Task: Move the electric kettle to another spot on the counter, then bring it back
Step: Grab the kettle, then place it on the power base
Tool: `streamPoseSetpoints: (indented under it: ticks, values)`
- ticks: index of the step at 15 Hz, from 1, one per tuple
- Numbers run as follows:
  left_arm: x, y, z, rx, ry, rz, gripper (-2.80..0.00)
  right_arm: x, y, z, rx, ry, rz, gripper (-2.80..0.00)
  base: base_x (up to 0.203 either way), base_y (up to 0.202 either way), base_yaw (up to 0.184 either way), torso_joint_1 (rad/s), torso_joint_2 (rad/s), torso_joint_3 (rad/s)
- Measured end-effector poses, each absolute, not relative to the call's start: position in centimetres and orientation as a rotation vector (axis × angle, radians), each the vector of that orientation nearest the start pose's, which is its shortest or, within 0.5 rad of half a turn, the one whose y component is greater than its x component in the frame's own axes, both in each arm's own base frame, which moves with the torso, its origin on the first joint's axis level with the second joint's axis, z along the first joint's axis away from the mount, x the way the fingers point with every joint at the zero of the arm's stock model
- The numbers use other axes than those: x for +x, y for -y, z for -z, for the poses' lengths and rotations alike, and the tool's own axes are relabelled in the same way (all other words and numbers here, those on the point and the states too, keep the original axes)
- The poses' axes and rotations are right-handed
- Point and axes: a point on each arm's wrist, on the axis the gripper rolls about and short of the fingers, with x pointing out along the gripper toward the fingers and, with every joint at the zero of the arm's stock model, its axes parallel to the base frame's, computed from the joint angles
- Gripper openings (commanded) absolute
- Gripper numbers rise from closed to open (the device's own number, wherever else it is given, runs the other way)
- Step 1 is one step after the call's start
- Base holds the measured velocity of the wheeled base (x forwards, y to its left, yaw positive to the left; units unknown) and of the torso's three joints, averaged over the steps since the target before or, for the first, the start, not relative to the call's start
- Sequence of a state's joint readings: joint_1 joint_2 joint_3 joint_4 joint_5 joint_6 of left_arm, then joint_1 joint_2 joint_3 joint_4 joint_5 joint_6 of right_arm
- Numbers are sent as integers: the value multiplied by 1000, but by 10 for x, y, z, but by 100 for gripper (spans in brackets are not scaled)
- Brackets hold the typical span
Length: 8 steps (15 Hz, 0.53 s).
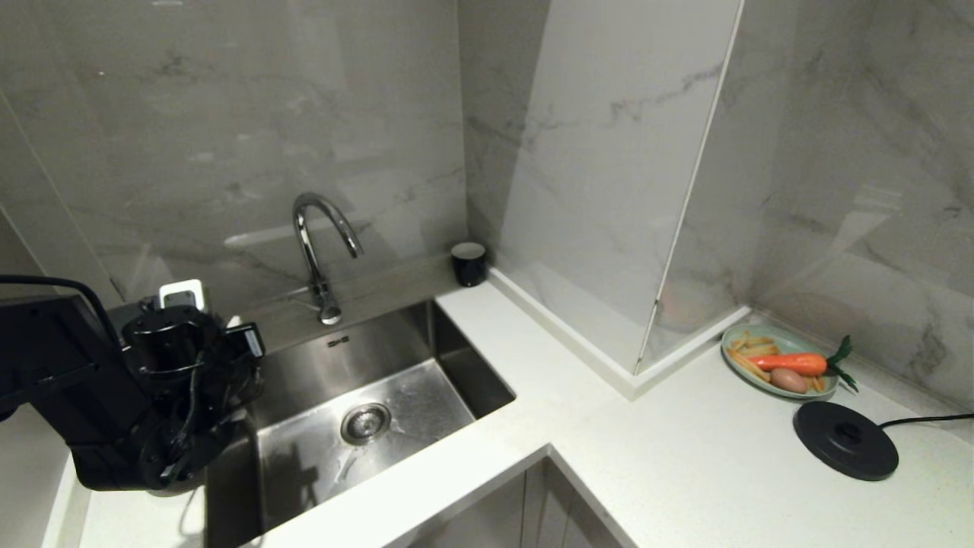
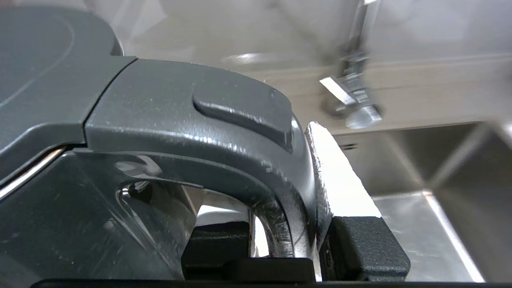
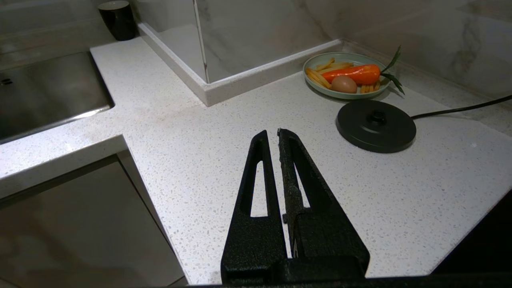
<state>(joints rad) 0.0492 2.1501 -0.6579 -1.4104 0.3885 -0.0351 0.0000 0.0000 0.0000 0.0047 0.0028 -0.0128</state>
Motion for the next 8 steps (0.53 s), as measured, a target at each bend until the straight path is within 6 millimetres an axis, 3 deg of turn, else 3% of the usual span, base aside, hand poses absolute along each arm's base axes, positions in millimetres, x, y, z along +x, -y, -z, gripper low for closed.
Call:
streamPoseSetpoints:
  ticks: [8]
  values:
    - [316,13,-86,21,-121,-147,-280,-23,0,-75,-13,-5,-4,-280,0,0,0,0,0,0]
